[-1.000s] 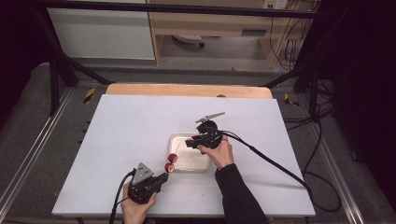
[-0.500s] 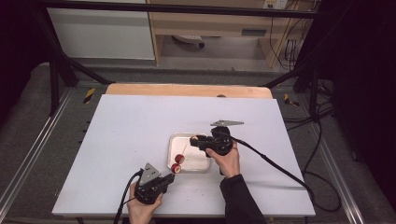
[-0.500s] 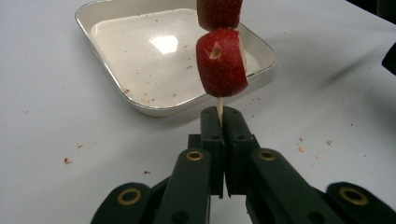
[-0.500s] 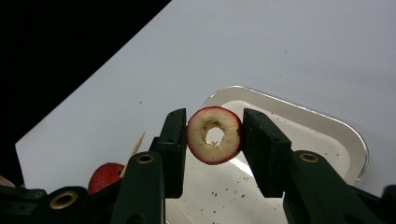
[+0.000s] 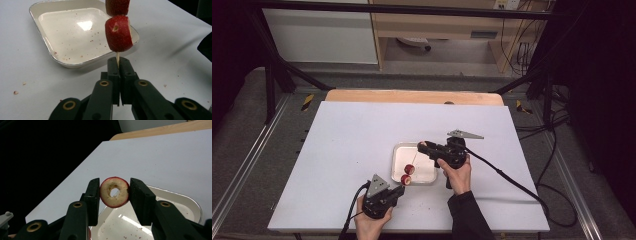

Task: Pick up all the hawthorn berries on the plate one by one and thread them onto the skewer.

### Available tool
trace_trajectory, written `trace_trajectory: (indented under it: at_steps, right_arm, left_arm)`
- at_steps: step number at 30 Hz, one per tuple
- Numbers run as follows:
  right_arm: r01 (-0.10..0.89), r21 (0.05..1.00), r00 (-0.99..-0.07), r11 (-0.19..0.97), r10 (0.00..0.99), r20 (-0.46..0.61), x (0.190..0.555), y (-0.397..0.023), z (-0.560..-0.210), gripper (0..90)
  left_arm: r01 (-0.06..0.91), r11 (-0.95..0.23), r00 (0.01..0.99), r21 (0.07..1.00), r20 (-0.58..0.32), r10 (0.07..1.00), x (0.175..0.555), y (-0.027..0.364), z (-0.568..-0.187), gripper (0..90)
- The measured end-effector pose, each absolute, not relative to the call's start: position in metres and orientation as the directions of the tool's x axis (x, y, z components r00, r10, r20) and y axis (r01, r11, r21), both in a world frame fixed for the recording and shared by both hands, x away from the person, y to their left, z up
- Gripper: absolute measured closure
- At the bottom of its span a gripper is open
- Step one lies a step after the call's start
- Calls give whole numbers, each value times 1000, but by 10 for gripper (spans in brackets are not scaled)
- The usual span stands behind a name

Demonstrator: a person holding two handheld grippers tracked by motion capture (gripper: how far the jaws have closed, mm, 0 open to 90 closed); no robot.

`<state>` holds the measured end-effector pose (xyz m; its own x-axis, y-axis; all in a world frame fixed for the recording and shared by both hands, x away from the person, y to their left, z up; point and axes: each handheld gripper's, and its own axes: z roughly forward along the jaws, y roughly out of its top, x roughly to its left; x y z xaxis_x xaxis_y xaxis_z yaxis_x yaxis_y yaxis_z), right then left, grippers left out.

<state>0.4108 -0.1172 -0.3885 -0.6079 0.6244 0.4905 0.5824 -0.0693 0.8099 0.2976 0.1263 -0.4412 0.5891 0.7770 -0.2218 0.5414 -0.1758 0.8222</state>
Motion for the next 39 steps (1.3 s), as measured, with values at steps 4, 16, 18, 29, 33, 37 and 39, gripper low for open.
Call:
trace_trajectory:
  at_steps: [4,16,18,29,33,37,39]
  right_arm:
    - [574,813,-609,-93,616,500,409,-118,-387,619]
    - [539,821,-601,-190,596,532,405,-110,-394,619]
    - [531,822,-602,-203,592,536,405,-109,-395,619]
    - [524,812,-595,-257,573,564,402,-107,-394,619]
    - [521,813,-597,-261,569,566,402,-107,-395,619]
    - [525,808,-597,-267,561,574,401,-106,-395,619]
    - [527,806,-598,-270,556,577,401,-106,-395,619]
  left_arm:
    - [556,-151,577,817,-248,778,298,123,-442,882]
    - [559,-80,553,825,-299,778,296,110,-443,881]
    - [553,-62,548,831,-307,778,295,108,-444,881]
    - [543,-29,532,839,-317,785,293,107,-446,882]
    - [540,-20,528,841,-320,787,293,108,-445,882]
    - [541,-19,527,841,-321,787,293,108,-445,882]
    - [541,-15,525,841,-324,787,294,108,-445,882]
